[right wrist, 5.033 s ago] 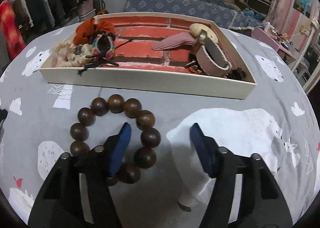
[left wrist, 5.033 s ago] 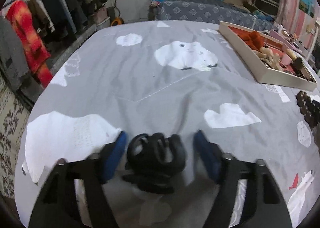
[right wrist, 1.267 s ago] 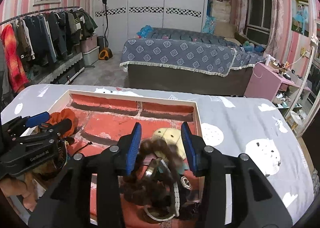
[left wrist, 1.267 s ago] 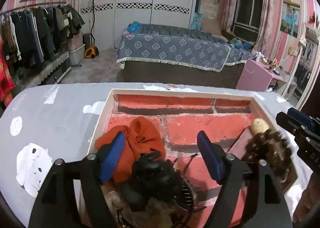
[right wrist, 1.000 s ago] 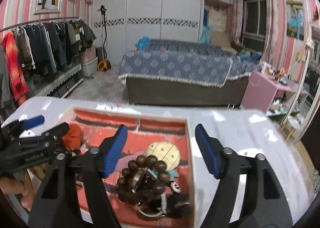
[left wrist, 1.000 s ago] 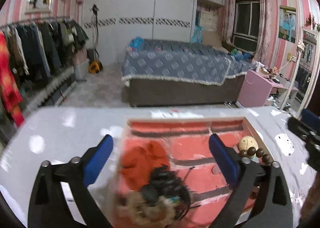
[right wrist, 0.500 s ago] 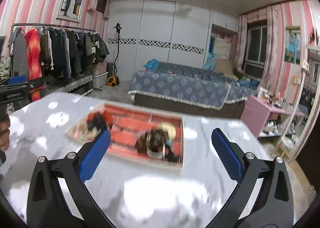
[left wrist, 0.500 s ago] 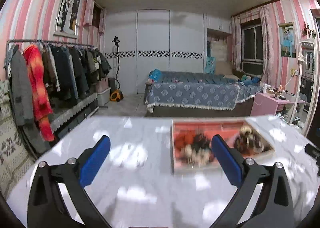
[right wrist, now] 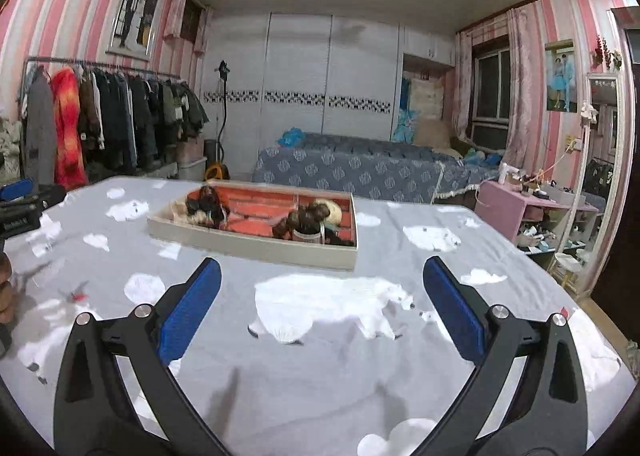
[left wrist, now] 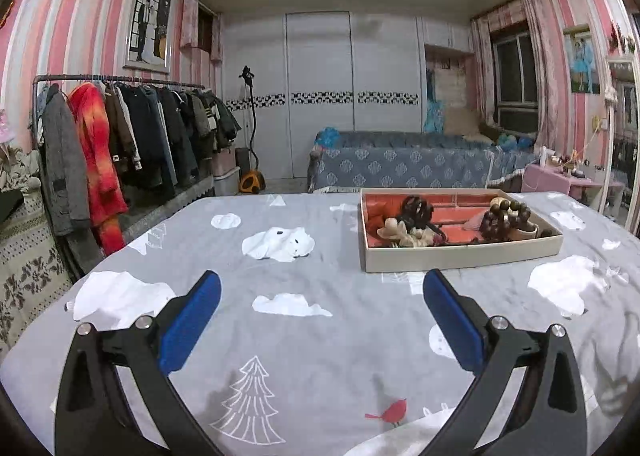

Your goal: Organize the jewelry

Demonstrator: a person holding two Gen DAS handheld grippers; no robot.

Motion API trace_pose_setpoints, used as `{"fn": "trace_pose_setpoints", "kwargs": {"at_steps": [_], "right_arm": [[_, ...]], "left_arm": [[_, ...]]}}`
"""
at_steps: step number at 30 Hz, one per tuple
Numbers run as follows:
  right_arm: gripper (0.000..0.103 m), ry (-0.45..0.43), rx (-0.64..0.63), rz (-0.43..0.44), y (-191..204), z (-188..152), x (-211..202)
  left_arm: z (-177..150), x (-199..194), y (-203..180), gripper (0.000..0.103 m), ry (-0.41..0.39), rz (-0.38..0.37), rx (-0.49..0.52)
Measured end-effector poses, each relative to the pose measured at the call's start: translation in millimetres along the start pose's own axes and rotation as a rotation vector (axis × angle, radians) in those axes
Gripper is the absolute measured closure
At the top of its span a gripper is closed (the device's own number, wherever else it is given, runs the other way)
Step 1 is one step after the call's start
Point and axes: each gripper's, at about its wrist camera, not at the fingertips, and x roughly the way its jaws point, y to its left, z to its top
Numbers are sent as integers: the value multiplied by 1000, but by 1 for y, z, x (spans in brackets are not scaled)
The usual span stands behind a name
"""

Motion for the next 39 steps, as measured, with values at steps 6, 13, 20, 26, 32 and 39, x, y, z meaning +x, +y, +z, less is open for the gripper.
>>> {"fn": "trace_pose_setpoints", "kwargs": {"at_steps": [6,13,20,26,32,39], "right_arm": [[5,22,111,-5,-23,-3,6],[5,19,172,-20,-35,-4,6],[5,10,143,-22,-28,-3,4],[5,10,131,-25,-26,-3,2],[5,12,129,-24,-25,-2,2],[5,8,125,-26,-23,-1,2]], "left_arm": [[0,5,2,4,9,-2,-3],[-4,3,-2,4,-12,-3,15],[-5,3,-4,4,-4,-12,18],[-6,2,-4,4,-8,-12,13],[-5,3,-4,4,-2,-12,10],[-5,3,-4,4,0,-12,10]]}}
